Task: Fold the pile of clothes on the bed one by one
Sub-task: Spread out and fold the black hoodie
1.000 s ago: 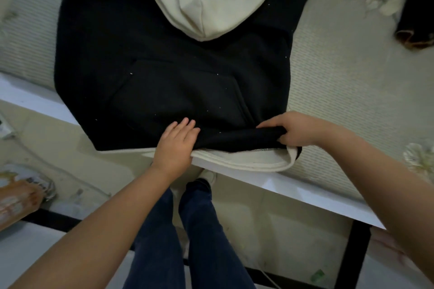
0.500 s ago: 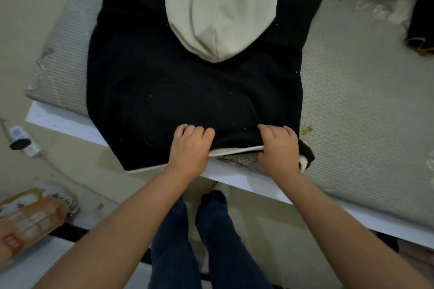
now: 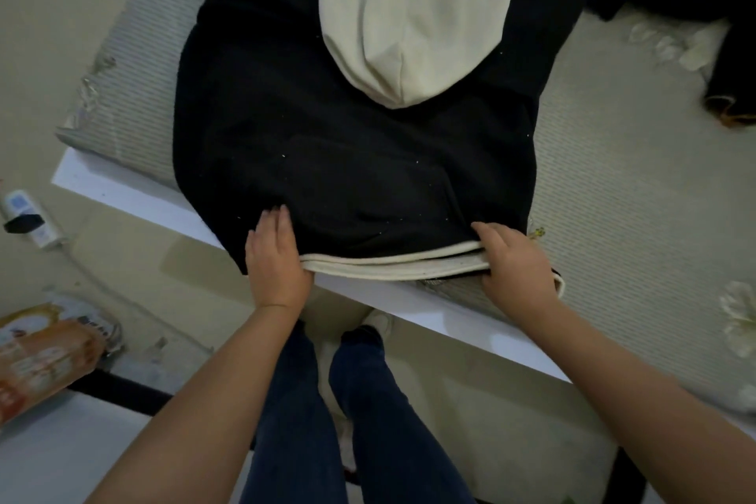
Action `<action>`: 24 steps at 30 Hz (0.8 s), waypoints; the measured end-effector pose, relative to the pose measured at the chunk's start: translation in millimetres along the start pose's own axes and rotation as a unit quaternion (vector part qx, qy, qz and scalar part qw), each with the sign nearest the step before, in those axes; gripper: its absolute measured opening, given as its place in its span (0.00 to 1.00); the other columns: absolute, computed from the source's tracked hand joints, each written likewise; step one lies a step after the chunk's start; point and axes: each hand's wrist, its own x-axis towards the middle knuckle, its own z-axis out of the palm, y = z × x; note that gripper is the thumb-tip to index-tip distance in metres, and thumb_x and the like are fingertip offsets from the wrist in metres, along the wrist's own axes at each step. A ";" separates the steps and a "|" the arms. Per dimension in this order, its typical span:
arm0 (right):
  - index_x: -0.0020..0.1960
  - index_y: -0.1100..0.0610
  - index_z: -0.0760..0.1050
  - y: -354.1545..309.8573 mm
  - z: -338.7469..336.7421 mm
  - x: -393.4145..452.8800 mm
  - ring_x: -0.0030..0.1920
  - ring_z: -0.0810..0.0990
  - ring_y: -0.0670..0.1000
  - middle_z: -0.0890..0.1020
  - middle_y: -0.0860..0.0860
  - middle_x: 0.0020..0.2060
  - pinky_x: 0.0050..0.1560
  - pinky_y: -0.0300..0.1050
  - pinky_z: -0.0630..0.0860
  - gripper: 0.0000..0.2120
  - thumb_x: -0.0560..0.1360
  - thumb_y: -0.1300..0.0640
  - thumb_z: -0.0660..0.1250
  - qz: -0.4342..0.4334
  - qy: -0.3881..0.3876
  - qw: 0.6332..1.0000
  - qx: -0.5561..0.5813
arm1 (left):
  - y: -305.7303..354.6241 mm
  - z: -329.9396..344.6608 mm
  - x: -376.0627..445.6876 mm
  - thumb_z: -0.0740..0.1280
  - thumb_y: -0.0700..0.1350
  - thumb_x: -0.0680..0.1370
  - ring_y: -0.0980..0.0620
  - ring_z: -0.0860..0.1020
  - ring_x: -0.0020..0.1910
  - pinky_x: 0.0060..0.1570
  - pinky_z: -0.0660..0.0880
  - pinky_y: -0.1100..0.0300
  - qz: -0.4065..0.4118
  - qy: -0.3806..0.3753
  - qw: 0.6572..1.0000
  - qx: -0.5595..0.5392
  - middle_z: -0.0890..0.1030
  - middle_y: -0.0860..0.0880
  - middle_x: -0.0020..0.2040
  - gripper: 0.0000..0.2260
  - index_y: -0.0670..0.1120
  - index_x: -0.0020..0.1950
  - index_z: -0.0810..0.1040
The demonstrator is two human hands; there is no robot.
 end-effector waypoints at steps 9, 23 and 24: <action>0.62 0.61 0.73 -21.6 6.4 2.0 0.52 0.78 0.57 0.81 0.56 0.52 0.51 0.47 0.70 0.26 0.64 0.67 0.70 0.033 -0.110 0.989 -0.093 | -39.6 -46.9 15.2 0.58 0.26 0.61 0.32 0.80 0.39 0.38 0.74 0.35 0.289 0.028 0.947 0.139 0.81 0.31 0.40 0.17 0.26 0.47 0.78; 0.75 0.56 0.51 -100.3 16.8 -84.3 0.73 0.57 0.49 0.57 0.52 0.74 0.72 0.45 0.46 0.28 0.77 0.64 0.53 0.085 -0.217 0.966 -0.112 | -98.9 -137.0 -36.5 0.63 0.25 0.68 0.37 0.73 0.62 0.62 0.68 0.47 0.342 -0.152 0.884 0.279 0.70 0.30 0.63 0.24 0.30 0.65 0.67; 0.74 0.55 0.53 -97.5 7.3 -72.5 0.73 0.58 0.49 0.58 0.51 0.74 0.72 0.46 0.46 0.27 0.77 0.64 0.54 0.102 -0.187 0.969 -0.122 | -93.0 -145.9 -27.9 0.62 0.24 0.68 0.37 0.74 0.61 0.62 0.69 0.48 0.339 -0.135 0.890 0.275 0.71 0.30 0.62 0.24 0.31 0.64 0.69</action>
